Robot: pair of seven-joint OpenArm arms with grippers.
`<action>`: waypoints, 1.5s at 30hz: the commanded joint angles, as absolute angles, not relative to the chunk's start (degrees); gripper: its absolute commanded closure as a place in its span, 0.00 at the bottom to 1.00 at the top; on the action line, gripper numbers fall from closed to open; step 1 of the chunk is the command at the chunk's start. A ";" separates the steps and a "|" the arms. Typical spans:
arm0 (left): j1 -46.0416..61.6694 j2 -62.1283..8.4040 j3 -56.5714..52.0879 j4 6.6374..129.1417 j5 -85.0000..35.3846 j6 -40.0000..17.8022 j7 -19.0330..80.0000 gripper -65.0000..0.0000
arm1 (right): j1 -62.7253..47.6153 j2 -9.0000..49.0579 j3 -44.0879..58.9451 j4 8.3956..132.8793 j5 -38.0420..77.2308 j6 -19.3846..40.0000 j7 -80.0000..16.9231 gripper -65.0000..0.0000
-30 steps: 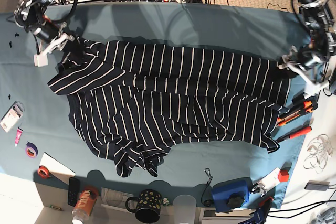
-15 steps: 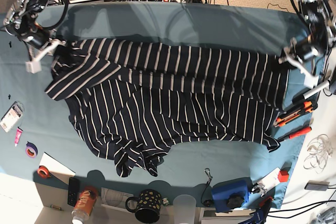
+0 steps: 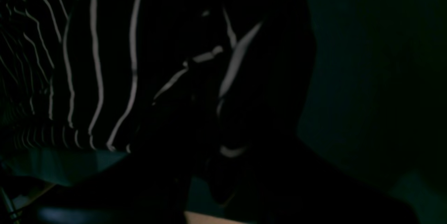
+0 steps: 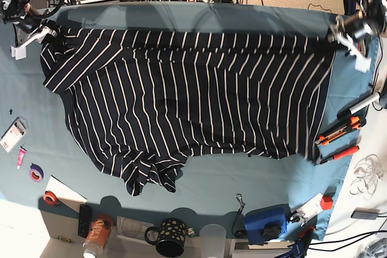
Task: Layout the t-shirt on the table in an organized manner, then fold the t-shirt properly
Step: 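Grasp the shirt edge with both grippers and pull it outward, then lay the shirt edge flat and open both grippers, withdrawing them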
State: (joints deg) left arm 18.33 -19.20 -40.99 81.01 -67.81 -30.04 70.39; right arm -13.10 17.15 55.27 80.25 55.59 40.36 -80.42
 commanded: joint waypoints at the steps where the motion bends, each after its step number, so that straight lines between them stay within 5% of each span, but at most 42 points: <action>1: 20.23 -19.99 -41.28 81.08 -63.86 -28.53 73.69 1.00 | -13.76 18.74 55.83 80.99 54.46 40.00 -80.00 1.00; 45: 25.28 -23.57 -41.43 90.65 -65.41 -30.11 76.51 1.00 | -17.45 22.59 55.88 80.99 69.93 40.00 -80.00 1.00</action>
State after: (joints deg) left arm 25.10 -22.39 -40.66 89.89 -67.09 -29.85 77.06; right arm -17.47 21.02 55.18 80.25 69.08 40.14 -82.21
